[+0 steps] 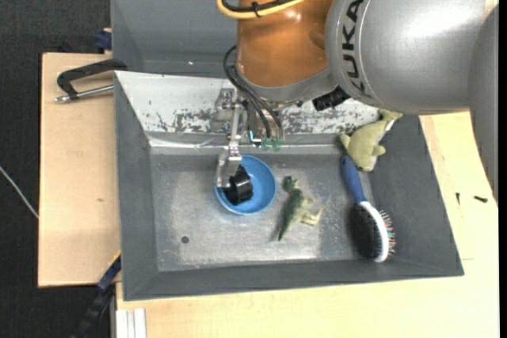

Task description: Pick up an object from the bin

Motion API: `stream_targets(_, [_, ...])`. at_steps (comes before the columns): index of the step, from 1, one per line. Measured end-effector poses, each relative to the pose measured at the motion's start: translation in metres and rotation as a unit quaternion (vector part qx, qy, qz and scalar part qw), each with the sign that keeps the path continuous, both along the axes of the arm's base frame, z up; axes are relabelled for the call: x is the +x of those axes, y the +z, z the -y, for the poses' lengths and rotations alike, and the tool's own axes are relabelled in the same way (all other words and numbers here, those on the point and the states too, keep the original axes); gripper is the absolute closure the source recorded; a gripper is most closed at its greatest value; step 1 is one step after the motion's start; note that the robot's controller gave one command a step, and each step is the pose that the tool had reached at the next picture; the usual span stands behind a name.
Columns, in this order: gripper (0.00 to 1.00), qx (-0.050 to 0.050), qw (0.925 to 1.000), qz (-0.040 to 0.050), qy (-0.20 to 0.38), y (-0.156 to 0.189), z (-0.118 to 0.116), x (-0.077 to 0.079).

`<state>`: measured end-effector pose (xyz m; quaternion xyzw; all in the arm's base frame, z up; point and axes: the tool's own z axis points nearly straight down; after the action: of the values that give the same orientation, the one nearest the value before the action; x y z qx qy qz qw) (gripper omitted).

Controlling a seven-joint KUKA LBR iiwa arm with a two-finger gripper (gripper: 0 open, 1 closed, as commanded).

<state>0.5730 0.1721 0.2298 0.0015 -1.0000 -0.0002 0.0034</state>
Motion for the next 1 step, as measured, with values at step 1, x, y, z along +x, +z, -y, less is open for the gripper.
stream_targets(1, [0.00,0.002,0.9904,0.0171,0.137,-0.1314,0.0641,0.0086])
